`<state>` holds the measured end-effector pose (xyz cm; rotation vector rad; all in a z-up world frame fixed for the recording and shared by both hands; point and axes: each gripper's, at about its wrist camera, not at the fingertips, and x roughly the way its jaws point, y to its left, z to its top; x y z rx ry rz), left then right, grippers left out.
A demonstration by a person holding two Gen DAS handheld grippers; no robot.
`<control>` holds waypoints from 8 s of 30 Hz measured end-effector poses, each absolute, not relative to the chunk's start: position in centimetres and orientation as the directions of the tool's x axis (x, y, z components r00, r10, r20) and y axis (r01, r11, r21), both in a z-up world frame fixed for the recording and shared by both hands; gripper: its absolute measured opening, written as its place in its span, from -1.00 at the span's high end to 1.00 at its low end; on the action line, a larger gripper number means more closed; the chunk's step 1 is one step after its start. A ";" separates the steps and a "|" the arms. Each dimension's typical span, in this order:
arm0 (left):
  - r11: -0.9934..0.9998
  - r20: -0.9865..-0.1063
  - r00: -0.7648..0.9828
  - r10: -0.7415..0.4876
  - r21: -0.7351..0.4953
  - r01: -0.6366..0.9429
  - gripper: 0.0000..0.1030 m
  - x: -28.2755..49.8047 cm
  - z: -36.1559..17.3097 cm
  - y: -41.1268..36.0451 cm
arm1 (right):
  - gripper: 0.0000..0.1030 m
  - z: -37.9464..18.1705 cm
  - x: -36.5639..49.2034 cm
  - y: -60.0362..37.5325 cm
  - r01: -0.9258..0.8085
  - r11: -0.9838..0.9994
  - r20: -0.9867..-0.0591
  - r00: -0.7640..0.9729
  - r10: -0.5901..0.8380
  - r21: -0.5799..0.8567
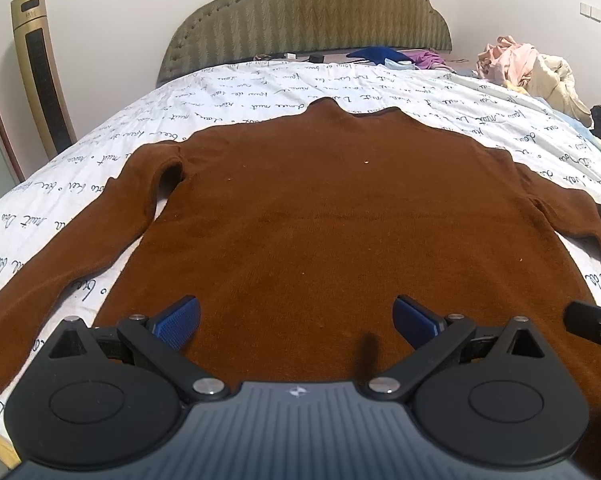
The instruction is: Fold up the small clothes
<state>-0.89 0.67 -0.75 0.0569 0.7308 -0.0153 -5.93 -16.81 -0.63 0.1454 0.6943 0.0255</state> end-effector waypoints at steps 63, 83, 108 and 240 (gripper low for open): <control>0.987 -0.643 0.764 -0.049 0.088 0.137 -1.00 -1.4 -0.8 -2.6 | -1.00 -1.4 -7.8 -17.4 0.034 0.992 -0.599 0.795 -0.099 -0.119; 0.973 -0.642 0.765 -0.050 0.141 0.182 -1.00 -1.4 -1.0 -4.8 | -0.99 -1.5 -9.4 -36.5 0.622 0.783 -0.495 0.683 -0.537 0.009; 0.971 -0.651 0.757 -0.051 0.145 0.190 -1.00 -1.4 -1.1 -4.9 | -1.00 -1.6 -14.3 -44.3 0.871 0.471 -0.365 0.396 -0.842 -0.141; 0.994 -0.650 0.759 0.048 0.106 0.028 -1.00 5.0 -2.5 3.3 | 0.84 6.9 18.0 -7.4 -0.164 0.982 -0.365 0.912 0.189 0.098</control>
